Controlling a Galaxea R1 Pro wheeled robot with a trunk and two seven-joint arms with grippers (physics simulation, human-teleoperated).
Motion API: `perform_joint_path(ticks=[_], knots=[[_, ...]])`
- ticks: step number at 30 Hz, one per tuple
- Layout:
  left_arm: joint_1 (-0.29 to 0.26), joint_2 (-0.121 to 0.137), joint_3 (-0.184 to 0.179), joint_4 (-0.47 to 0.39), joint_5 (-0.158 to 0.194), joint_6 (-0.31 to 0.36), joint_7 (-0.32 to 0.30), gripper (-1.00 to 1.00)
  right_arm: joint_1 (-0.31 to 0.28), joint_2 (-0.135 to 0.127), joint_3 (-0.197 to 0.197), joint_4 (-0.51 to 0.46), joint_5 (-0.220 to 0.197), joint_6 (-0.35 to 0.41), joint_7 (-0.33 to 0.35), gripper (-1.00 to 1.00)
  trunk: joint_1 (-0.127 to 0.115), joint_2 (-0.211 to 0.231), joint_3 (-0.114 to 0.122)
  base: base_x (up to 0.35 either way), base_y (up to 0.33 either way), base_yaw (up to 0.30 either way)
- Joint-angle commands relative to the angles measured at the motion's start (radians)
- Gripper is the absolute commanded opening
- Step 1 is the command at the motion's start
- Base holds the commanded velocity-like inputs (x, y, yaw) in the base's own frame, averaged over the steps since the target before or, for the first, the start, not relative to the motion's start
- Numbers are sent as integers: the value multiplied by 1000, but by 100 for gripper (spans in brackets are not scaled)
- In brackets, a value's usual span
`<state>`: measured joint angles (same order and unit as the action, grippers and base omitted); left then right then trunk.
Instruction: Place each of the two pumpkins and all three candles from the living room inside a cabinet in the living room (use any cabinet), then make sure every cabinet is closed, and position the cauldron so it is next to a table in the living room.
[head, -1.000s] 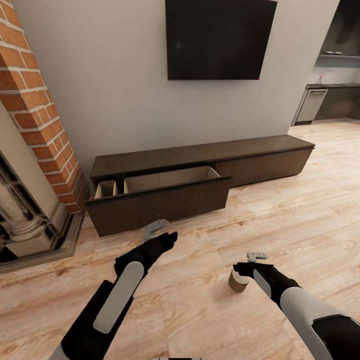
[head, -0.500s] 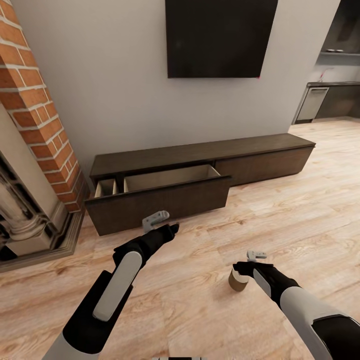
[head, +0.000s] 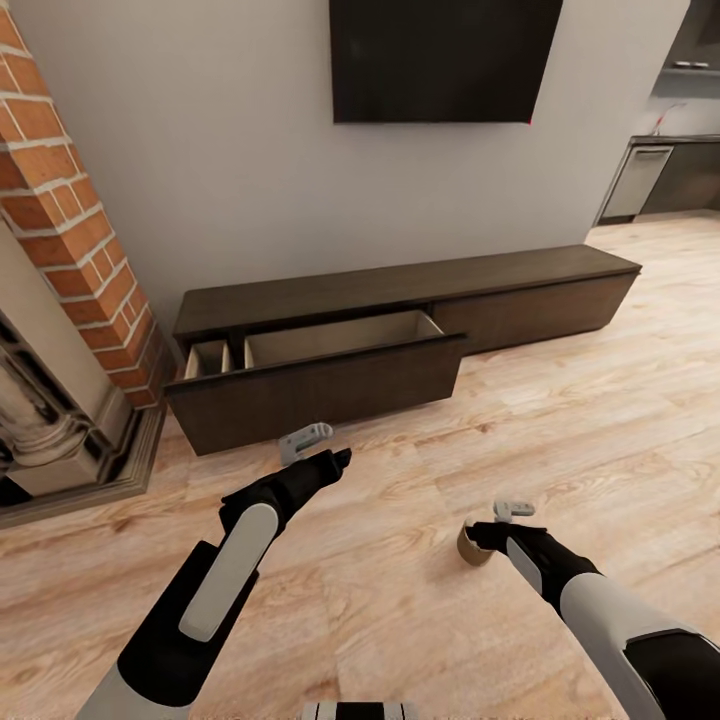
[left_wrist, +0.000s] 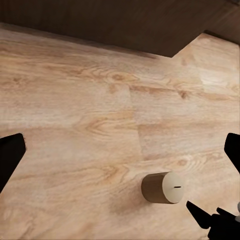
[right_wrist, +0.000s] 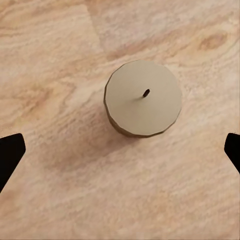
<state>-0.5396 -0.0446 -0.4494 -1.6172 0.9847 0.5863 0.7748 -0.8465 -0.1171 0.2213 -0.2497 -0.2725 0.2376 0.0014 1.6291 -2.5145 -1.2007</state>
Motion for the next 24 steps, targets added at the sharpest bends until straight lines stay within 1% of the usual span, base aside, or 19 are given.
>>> perform_joint_path(ticks=[1,8,10,12,13,18,21,24], knots=[[-1,1,0,-1,8,1,9,100,0,-1,8,-2,-8,6,0,100,0,-1,-5,0,0,0],[-1,2,-1,-1,8,1,9,100,-3,-1,12,-14,-7,23,-6,100,3,-2,-32,0,0,0],[-1,3,-1,-1,8,1,8,100,-30,-4,12,-56,-7,67,-9,100,4,-3,-40,0,0,0],[0,3,-1,-1,8,1,8,100,-56,-5,12,-76,-7,98,-11,100,5,-3,-47,0,0,0],[0,3,-1,-1,9,1,8,100,-74,-6,10,-83,-8,110,-12,100,5,-3,-47,0,0,0],[-1,7,-2,-1,9,1,7,100,-81,-3,13,-77,-8,111,-11,100,5,-3,-47,0,0,0],[-2,17,-2,-1,9,1,7,100,-82,-2,13,-76,-7,110,-11,100,5,-3,-47,12,0,0],[-2,33,-2,-1,9,1,7,100,-82,-1,13,-69,-7,109,-11,100,5,-3,-47,149,0,0]])
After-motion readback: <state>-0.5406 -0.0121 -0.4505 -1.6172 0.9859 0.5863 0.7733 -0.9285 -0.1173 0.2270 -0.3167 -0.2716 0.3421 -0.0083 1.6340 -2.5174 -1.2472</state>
